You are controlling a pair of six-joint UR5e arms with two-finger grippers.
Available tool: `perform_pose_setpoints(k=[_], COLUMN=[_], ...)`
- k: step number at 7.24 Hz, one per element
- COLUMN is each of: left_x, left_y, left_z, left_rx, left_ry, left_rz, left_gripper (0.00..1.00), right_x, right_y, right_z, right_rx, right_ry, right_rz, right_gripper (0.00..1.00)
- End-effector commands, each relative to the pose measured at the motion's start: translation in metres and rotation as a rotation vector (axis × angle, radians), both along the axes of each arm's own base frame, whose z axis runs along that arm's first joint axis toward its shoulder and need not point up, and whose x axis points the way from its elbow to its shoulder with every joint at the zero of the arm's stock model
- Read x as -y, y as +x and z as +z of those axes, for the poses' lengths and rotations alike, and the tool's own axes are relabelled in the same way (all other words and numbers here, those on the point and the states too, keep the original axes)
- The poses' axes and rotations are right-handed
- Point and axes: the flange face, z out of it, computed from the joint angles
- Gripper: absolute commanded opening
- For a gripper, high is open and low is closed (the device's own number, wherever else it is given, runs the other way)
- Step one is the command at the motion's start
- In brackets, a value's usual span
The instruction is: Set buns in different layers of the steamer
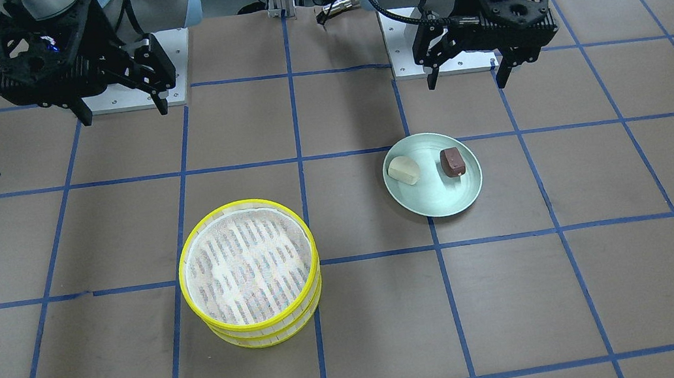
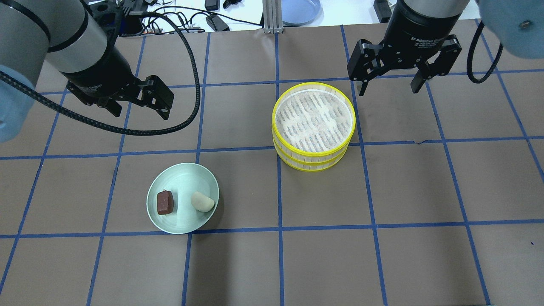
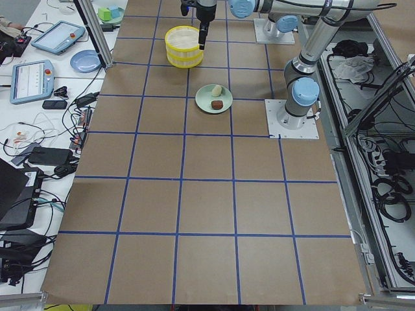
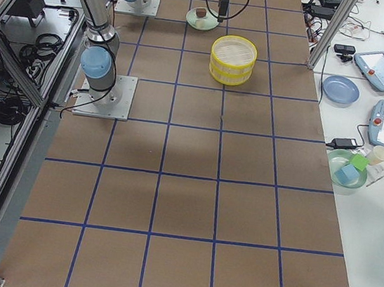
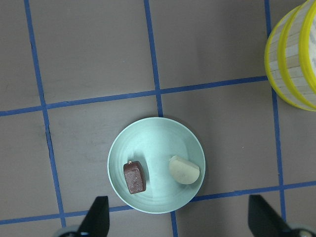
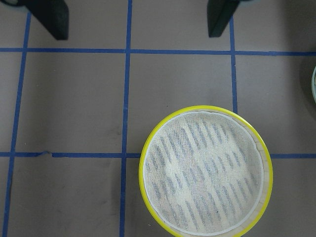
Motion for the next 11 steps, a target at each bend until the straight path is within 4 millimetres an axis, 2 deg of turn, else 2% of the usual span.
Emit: perform_pose_setpoints(k=[1, 3, 5, 6, 7, 8, 9, 11], left_x=[0.0, -0.002, 0.004, 0.005, 0.015, 0.021, 0.03, 0.047], left_y=[0.0, 0.0, 0.003, 0.019, 0.034, 0.034, 0.036, 0.033], left_z=[0.002, 0.005, -0.006, -0.01, -0.024, -0.032, -0.056, -0.118], left_rx=[-0.004, 0.002, 0.016, 0.04, 0.03, 0.026, 0.024, -0.015], left_ry=[-0.004, -0.009, 0.014, 0.032, 0.063, 0.079, 0.121, 0.206], left_rz=[0.002, 0.002, 0.005, 0.036, 0.075, 0.071, 0.067, 0.076], left_gripper=[1.0, 1.0, 1.0, 1.0, 1.0, 1.0, 1.0, 1.0], right_x=[0.0, 0.0, 0.0, 0.0, 0.0, 0.0, 0.0, 0.0], right_y=[-0.001, -0.001, -0.001, 0.0, 0.0, 0.0, 0.0, -0.001], right_z=[0.0, 0.0, -0.001, -0.001, 0.0, -0.001, -0.001, -0.001], right_rx=[0.0, 0.0, 0.0, 0.0, 0.0, 0.0, 0.0, 0.0], right_ry=[0.001, 0.001, 0.002, 0.002, 0.001, 0.002, 0.002, 0.002], right_rz=[-0.001, -0.001, -0.001, 0.0, 0.0, 0.0, 0.0, -0.001], right_gripper=[1.0, 1.0, 1.0, 1.0, 1.0, 1.0, 1.0, 1.0])
